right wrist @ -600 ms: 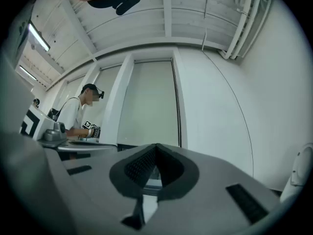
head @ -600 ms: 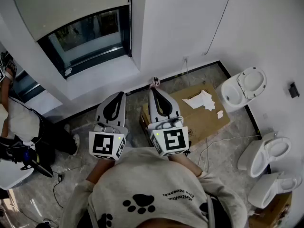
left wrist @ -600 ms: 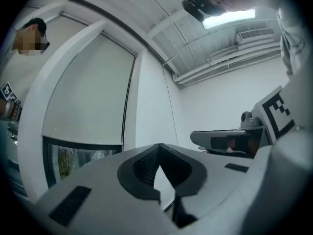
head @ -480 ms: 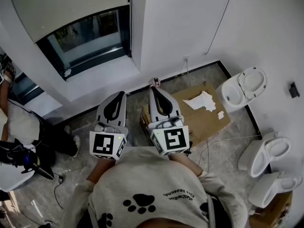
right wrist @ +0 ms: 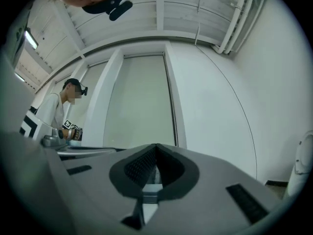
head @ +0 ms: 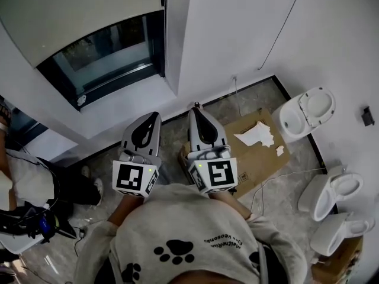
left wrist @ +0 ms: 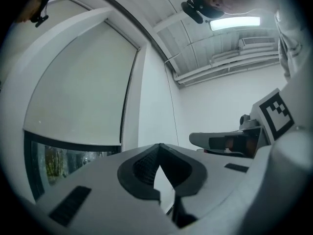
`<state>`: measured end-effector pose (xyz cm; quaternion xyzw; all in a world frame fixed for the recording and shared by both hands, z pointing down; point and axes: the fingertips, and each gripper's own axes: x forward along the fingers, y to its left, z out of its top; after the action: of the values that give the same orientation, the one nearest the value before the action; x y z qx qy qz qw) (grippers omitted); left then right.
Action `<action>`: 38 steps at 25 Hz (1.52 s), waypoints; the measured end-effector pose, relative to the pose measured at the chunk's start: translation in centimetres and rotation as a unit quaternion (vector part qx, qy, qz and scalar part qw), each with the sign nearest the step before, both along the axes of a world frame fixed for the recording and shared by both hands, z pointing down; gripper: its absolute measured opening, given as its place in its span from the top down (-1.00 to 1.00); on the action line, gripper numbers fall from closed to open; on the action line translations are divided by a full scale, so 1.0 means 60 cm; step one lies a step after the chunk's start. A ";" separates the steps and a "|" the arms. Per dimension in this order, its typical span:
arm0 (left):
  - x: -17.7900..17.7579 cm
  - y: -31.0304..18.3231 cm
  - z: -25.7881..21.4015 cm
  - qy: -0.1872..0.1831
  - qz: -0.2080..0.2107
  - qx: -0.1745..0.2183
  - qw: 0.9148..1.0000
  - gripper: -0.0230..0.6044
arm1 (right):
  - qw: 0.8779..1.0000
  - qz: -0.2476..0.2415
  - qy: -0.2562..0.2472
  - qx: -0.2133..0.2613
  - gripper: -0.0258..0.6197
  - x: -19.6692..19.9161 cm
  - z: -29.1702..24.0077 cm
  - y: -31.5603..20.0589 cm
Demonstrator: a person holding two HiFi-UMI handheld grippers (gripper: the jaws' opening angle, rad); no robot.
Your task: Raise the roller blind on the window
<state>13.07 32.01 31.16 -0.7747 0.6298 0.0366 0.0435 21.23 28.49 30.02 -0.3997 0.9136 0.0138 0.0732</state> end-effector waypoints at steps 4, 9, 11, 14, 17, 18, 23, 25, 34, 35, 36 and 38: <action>-0.045 -0.056 -0.003 -0.007 0.022 -0.003 1.000 0.90 | 1.000 0.010 -0.014 -0.004 0.89 -0.038 -0.008 -0.056; -0.104 -0.122 -0.001 -0.002 0.046 -0.012 0.999 0.90 | 1.000 0.016 -0.021 -0.002 0.89 -0.096 -0.012 -0.114; -0.129 -0.150 -0.001 0.000 0.054 -0.013 0.998 0.90 | 1.000 0.022 -0.014 -0.003 0.89 -0.119 -0.007 -0.139; -0.162 -0.190 0.002 0.001 0.064 -0.013 0.998 0.90 | 0.999 0.030 -0.009 -0.008 0.89 -0.148 0.001 -0.177; -0.187 -0.221 0.006 -0.001 0.076 -0.012 0.997 0.90 | 0.999 0.046 -0.003 -0.017 0.89 -0.167 0.011 -0.215; -0.195 -0.230 0.008 -0.002 0.080 -0.012 0.997 0.90 | 0.998 0.052 -0.004 -0.018 0.89 -0.173 0.014 -0.225; -0.239 -0.267 0.023 -0.006 0.092 -0.017 0.996 0.90 | 0.997 0.075 0.000 -0.019 0.89 -0.203 0.028 -0.263; -0.254 -0.280 0.025 -0.004 0.095 -0.019 0.995 0.90 | 0.996 0.081 0.004 -0.022 0.89 -0.211 0.030 -0.275; -0.296 -0.300 0.058 0.024 0.100 -0.043 0.994 0.90 | 0.994 0.092 0.033 -0.039 0.89 -0.238 0.048 -0.297; -0.300 -0.303 0.062 0.025 0.100 -0.046 0.994 0.90 | 0.994 0.090 0.036 -0.040 0.89 -0.242 0.051 -0.298; -0.302 -0.306 0.066 0.027 0.101 -0.049 0.993 0.90 | 0.994 0.088 0.039 -0.042 0.89 -0.246 0.054 -0.299; -0.304 -0.310 0.068 0.030 0.103 -0.049 0.993 0.90 | 0.995 0.085 0.043 -0.042 0.89 -0.251 0.056 -0.304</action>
<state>-5.18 13.38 35.22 -0.8354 0.5484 0.0330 -0.0172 6.18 10.26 33.39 -0.4780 0.8782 -0.0015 0.0156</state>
